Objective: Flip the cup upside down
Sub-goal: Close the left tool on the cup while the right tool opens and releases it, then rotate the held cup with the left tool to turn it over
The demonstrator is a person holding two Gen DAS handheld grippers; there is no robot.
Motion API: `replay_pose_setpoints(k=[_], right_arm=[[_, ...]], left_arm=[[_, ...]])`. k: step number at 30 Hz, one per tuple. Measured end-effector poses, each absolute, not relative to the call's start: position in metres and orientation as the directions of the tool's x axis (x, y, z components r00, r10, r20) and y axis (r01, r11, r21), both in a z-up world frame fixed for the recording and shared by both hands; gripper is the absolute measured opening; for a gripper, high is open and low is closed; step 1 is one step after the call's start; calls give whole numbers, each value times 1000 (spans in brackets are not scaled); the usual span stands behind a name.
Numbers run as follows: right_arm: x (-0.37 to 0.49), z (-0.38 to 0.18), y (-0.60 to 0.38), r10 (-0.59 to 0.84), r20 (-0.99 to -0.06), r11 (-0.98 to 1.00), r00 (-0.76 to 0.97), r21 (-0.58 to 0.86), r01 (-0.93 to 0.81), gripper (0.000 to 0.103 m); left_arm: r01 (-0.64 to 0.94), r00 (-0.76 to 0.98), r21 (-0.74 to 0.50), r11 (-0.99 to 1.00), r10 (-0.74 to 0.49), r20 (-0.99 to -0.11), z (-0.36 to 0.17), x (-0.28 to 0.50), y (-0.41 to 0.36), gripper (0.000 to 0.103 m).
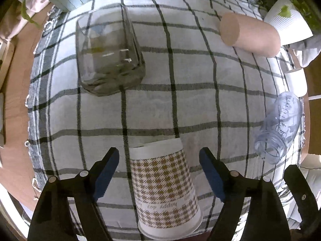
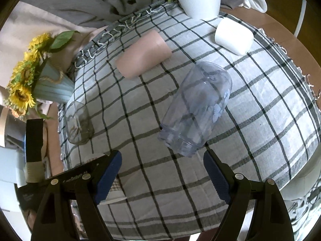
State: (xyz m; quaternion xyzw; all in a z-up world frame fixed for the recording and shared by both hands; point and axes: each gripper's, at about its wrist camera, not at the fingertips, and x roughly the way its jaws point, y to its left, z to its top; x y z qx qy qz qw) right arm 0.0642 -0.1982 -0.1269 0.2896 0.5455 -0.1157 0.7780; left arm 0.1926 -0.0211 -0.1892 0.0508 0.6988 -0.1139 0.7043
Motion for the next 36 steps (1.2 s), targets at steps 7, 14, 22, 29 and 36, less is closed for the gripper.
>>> replay_pose_setpoints(k=[7,14,22,29,36], right_arm=[[66,-132,-200,138,-920,805,366,320,500,84],[64,-126,-201,144,-914,802,378,332,497,84],[60,-103,-204,92,-896,811,434,320,490,84],[51,-95,-207,53,-894,824,445,291,486,84],[38,-98,-208,39,-903,844,429,260,470,83]], left_arm=[[245,-9,-76,967,-76,-997,-196,194,-27,58],[258,86,-77,963,-102,-991,-162,194,-26,57],[294,223,-79,952,-149,-963,-138,194,-30,57],[326,296,-67,943,-169,-940,-139,184,-32,56],[356,313,-43,934,-162,-936,-140,156,-36,56]])
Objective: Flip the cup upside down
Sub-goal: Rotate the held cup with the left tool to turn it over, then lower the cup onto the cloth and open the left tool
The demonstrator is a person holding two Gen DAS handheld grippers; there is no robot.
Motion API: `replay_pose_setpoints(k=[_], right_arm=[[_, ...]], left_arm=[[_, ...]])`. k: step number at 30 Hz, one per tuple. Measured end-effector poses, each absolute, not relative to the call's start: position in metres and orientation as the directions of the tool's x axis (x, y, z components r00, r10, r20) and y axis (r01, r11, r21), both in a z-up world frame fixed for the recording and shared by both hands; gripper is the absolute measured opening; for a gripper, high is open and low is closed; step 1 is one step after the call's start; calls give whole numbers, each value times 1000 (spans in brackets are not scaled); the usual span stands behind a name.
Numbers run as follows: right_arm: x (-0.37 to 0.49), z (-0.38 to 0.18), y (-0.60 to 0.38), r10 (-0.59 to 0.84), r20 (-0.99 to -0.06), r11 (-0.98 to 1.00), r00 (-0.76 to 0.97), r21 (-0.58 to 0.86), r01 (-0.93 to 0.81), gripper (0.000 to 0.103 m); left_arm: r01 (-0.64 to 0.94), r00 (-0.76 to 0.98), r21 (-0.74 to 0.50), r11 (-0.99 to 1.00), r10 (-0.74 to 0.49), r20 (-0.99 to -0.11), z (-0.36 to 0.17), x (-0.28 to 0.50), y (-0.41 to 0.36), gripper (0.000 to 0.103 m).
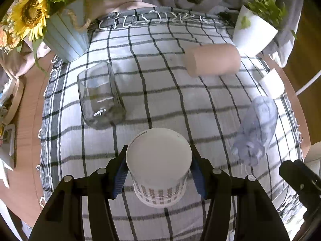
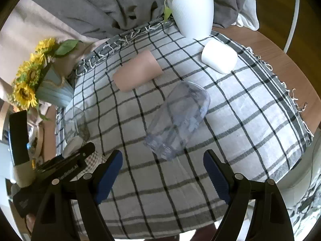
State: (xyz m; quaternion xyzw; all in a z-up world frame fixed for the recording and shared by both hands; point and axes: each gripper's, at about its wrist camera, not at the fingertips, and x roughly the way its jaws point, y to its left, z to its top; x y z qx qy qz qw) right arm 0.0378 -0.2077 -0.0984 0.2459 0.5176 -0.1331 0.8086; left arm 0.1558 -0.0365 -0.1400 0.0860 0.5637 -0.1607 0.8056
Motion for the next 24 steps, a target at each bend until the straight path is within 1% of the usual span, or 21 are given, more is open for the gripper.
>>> replay_pose_setpoints(k=[7,22,23,24], right_arm=[[28,-104,-210,51,-913,845,405,256,470,83],[23,-102,-211,54,-917,858,396,245,451,83],[23,-102,-211,53,-917,859,395,244,451,83],[23,-101,-211,51,-917,858,396,243,452,83]], left_arm=[[333,265,-83,939,-178,-948,-149,141,-29,56],[323,272,-76,943,-170,-947,-151,138,-30,57],[322,268,-78,943,-170,-948,-151,139,-30,58],[322,266,-77,944,-169,-949,-151,139,-29,61]])
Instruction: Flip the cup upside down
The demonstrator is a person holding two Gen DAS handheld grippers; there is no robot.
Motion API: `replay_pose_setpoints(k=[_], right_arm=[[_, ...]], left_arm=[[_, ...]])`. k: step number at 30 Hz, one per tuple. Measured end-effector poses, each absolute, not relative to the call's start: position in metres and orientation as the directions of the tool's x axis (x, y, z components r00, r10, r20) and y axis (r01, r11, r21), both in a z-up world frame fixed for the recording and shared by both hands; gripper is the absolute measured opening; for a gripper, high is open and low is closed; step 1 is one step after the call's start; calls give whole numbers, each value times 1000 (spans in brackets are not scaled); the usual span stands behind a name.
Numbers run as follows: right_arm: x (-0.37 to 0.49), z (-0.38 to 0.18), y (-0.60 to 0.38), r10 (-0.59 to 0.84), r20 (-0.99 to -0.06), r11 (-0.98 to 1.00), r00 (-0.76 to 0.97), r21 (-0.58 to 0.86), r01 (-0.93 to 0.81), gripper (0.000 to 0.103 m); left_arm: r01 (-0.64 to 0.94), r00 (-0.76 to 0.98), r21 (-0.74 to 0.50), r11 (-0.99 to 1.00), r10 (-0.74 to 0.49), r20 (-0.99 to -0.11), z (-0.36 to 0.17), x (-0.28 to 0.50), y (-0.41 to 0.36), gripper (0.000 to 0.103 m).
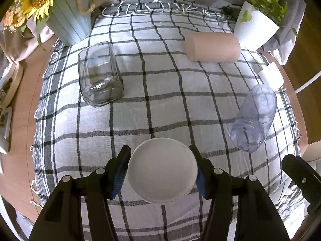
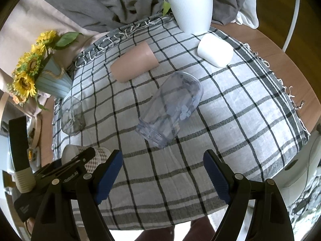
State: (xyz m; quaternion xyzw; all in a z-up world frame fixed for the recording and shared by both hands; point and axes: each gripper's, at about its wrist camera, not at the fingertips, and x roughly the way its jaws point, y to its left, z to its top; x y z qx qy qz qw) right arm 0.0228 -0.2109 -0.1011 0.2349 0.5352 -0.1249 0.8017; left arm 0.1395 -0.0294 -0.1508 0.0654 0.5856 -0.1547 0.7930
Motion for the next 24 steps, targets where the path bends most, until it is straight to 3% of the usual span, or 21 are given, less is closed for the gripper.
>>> replay_pose_setpoints(k=[6,15,24], right_arm=[[24,-97,-211,36,-920,857,389,229,462,88],[19,-80,-214,23,-907,872,420,224,435,93],[0,-48,-215,25,-868,911,496,225,347,94]], left_arm=[[328,296,-64,943,-167,-940,-144,137,-30,78],[302,369,-58,952,-173,-913,-116,120,-28,91],[193,531,39,980,-71,-844,-72,76,-12,101]])
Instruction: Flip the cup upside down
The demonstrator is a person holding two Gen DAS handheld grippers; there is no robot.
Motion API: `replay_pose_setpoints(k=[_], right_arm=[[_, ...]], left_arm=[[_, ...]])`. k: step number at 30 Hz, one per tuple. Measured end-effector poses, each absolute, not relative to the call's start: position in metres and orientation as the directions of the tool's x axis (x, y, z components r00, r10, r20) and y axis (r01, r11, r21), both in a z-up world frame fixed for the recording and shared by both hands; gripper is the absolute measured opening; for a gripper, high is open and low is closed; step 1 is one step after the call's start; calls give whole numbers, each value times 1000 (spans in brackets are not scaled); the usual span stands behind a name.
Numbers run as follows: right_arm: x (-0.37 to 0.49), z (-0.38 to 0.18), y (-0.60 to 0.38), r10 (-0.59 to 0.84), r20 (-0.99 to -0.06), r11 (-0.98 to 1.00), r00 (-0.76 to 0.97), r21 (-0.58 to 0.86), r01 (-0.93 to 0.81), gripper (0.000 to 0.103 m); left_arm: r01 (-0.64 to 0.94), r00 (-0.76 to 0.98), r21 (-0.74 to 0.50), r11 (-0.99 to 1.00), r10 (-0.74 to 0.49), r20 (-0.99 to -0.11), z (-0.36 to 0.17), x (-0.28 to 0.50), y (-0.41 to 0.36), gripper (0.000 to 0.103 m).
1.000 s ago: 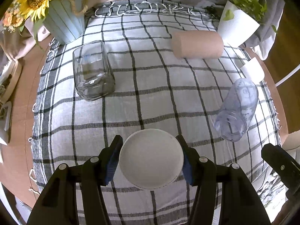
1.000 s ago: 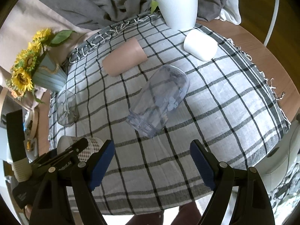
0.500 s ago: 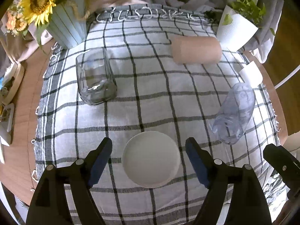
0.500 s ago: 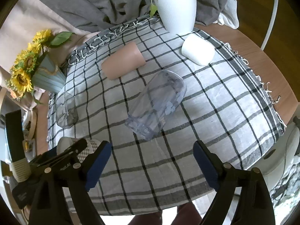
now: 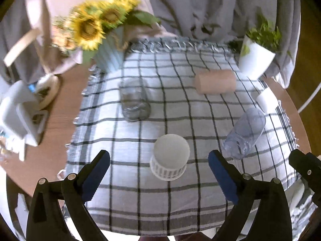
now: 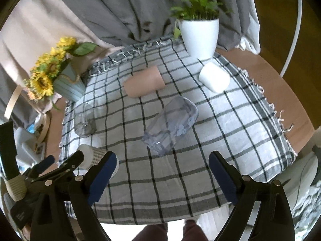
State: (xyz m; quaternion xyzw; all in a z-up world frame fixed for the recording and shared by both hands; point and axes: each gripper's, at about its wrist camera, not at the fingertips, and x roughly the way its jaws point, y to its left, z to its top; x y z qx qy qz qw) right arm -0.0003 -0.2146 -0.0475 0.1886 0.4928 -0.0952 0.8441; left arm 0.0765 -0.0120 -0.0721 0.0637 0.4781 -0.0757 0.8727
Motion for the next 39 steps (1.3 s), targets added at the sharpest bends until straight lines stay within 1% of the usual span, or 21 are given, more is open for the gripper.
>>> replay_pose_setpoints(k=[2,7,15,19,25,28,39], right_arm=[[-7,-40,-212,20,-859,920,512,216,328,94],[-29,-13,-206,-8,-813,945,582,184,271,94],[-56,14,-196,-48,-734,961,677,152,232,96],[-64,15,-192,-41,-729,962,683,155,224,96],[-74,15,-189,-29,-728,965,685,159,210,96],[-76,16,-190,-26,-726,965,687,160,206,96],[-79,20,-193,-37,-718,966,695,151,208,96]], left_arm=[[168,554,47,985,-55,-830,-65,67,-8,103],[125,595,57,990,-29,-803,-48,38,0,103],[92,616,29,995,-34,-787,-33,4,11,103],[84,624,25,996,-33,-781,-28,-8,14,103],[64,660,61,996,4,-752,-19,-21,15,103],[68,669,60,996,-1,-743,-16,-24,14,103],[70,673,60,996,-2,-740,-11,-24,9,103]])
